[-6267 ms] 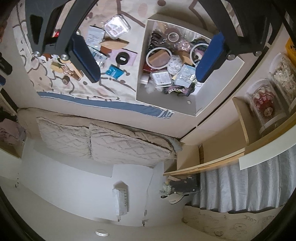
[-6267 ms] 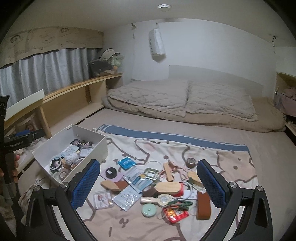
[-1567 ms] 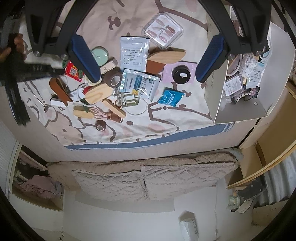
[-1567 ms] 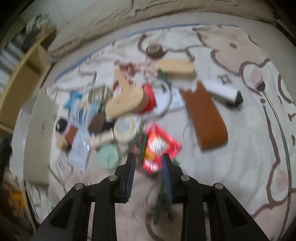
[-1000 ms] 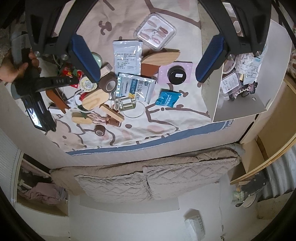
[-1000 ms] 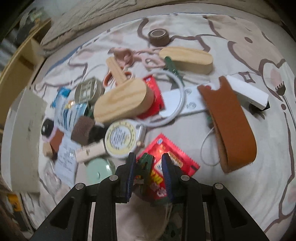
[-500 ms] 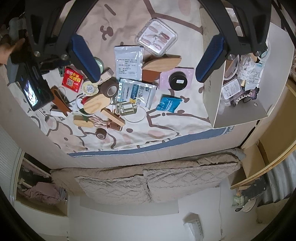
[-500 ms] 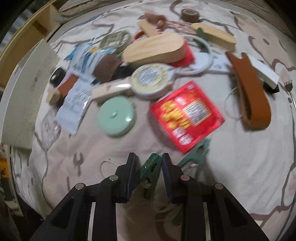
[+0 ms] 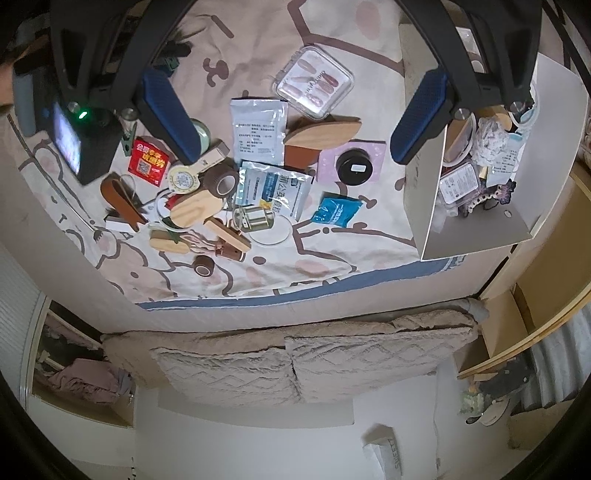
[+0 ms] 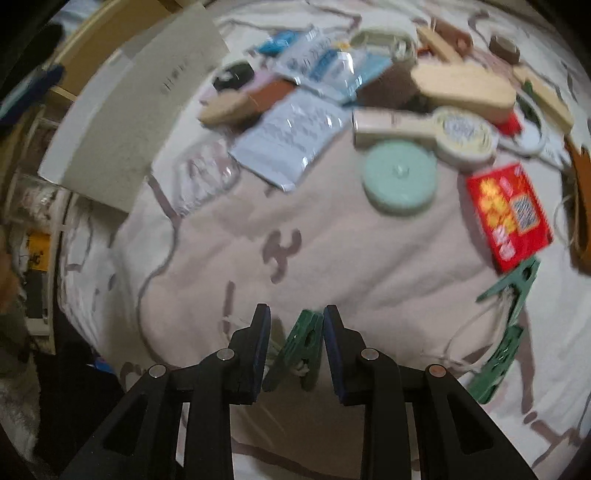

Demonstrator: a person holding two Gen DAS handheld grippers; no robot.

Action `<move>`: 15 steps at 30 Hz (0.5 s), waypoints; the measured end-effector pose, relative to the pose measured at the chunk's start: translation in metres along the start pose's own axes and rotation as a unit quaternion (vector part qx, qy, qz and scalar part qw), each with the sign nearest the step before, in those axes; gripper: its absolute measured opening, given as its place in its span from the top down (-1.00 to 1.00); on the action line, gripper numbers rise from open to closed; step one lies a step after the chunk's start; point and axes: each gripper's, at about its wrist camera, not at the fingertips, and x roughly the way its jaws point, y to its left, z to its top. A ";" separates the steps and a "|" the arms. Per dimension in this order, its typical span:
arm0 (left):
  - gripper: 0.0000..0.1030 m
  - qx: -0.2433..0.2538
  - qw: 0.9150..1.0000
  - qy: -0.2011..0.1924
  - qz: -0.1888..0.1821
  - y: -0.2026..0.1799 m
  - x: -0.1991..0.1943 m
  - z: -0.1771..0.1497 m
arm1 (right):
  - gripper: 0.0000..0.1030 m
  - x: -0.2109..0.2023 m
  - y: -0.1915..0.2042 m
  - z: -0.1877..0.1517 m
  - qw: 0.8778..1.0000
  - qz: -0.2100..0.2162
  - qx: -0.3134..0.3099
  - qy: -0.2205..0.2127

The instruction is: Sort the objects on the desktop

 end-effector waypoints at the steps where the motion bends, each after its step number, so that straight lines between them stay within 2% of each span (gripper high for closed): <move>1: -1.00 -0.002 1.000 0.001 -0.003 0.000 -0.001 -0.001 | 0.39 -0.008 -0.002 0.002 1.000 0.002 0.003 -0.012; 2: -1.00 -0.002 1.000 0.003 -0.008 0.000 -0.002 -0.002 | 0.08 -0.018 -0.006 0.004 1.000 0.002 0.010 -0.027; 4: -1.00 0.000 1.000 0.004 -0.013 -0.002 -0.003 -0.004 | -0.40 -0.041 -0.016 0.004 0.997 -0.016 0.030 -0.068; 8: -1.00 0.007 1.000 0.012 -0.021 -0.008 -0.003 -0.007 | -0.39 -0.069 -0.035 0.005 0.991 -0.037 0.062 -0.115; 11: -1.00 0.013 0.999 0.017 -0.028 -0.014 -0.001 -0.009 | -0.37 -0.069 -0.052 0.001 0.987 -0.065 0.103 -0.107; 12: -1.00 0.015 0.999 0.018 -0.029 -0.016 -0.001 -0.010 | -0.32 -0.066 -0.060 -0.002 0.986 -0.073 0.116 -0.096; 14: -1.00 0.021 0.999 0.019 -0.031 -0.020 0.000 -0.010 | 0.00 -0.059 -0.072 -0.007 0.985 -0.083 0.134 -0.076; 15: -1.00 0.024 0.999 0.019 -0.032 -0.022 0.000 -0.010 | 0.03 -0.054 -0.079 -0.011 0.983 -0.084 0.147 -0.066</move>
